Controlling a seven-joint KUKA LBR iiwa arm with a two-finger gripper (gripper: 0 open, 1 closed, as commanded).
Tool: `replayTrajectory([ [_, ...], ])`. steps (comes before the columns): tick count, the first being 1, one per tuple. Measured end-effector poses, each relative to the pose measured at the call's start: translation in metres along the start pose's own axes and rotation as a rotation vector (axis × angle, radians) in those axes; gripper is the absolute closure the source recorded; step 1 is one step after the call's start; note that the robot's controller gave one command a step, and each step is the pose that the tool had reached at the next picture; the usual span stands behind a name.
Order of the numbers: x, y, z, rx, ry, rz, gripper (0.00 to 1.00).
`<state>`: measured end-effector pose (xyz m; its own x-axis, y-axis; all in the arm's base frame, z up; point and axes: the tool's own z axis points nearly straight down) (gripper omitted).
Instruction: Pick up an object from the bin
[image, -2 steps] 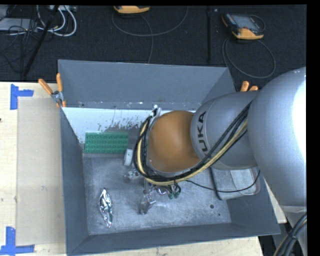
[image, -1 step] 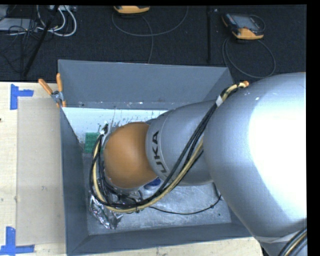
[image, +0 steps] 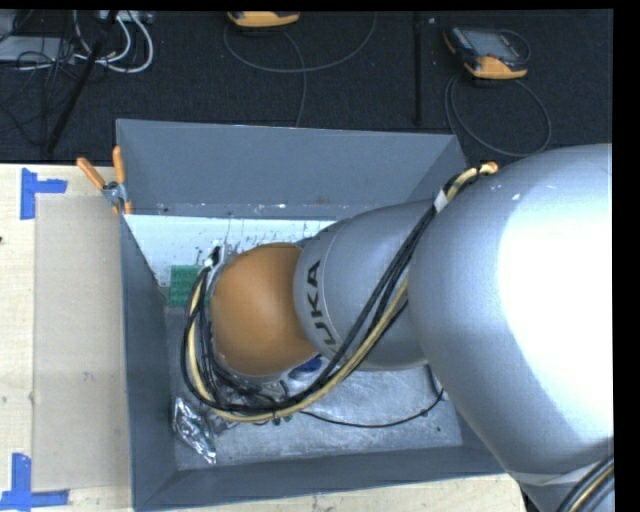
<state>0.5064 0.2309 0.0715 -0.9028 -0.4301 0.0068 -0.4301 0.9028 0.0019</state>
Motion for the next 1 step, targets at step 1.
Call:
replayTrajectory([
  [1,0.0015,-0.0075,-0.0444,0.002,-0.007,-0.146,1.0],
])
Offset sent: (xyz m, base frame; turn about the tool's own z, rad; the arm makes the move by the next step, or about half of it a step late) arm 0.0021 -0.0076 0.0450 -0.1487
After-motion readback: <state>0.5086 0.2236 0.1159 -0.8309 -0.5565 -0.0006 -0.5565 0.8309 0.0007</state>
